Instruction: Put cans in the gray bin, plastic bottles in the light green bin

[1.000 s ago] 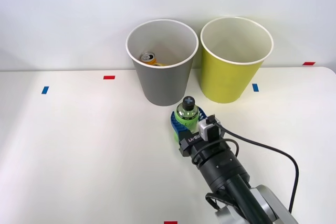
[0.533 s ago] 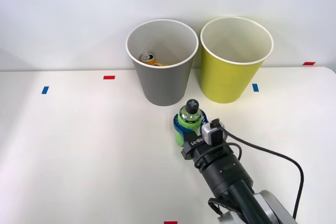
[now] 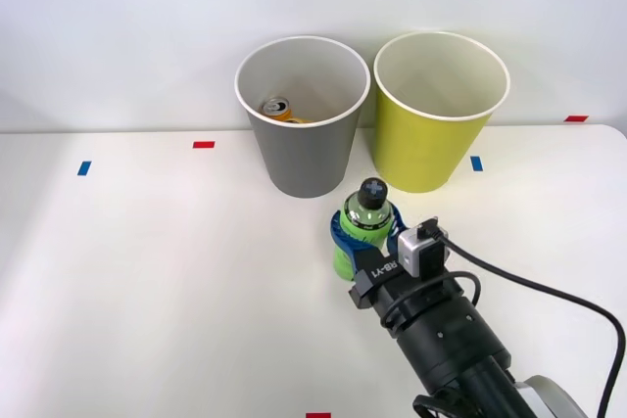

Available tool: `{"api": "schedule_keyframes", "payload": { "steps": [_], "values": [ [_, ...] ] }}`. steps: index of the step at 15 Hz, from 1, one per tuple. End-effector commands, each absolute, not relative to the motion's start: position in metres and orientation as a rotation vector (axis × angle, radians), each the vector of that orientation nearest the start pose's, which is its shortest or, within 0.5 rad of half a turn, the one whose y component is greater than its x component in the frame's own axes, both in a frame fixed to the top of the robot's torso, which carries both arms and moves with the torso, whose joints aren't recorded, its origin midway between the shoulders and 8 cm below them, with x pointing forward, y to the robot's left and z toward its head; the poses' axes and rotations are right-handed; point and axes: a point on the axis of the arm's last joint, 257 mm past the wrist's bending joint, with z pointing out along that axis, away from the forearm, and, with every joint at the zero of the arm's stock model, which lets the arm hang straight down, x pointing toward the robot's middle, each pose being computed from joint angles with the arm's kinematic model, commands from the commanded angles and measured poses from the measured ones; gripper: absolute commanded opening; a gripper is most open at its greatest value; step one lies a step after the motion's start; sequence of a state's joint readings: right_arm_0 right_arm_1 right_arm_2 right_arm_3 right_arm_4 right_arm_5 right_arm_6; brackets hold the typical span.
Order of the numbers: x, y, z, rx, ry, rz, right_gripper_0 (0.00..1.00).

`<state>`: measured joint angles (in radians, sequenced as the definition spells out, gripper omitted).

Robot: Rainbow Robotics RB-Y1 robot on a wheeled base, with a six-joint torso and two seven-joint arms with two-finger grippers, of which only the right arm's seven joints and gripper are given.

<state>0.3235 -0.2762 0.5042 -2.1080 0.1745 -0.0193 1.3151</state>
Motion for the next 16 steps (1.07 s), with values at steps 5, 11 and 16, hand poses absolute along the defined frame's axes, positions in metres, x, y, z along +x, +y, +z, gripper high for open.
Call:
{"api": "schedule_keyframes", "payload": {
  "steps": [5, 11, 16],
  "values": [
    [0.398, -0.046, -0.057, -0.262, 1.240, 0.517, 0.00],
    [0.426, -0.057, 0.008, -0.238, 1.133, 0.514, 0.00],
    [0.465, -0.073, 0.037, -0.237, 1.187, 0.447, 0.00]
  ]
}}
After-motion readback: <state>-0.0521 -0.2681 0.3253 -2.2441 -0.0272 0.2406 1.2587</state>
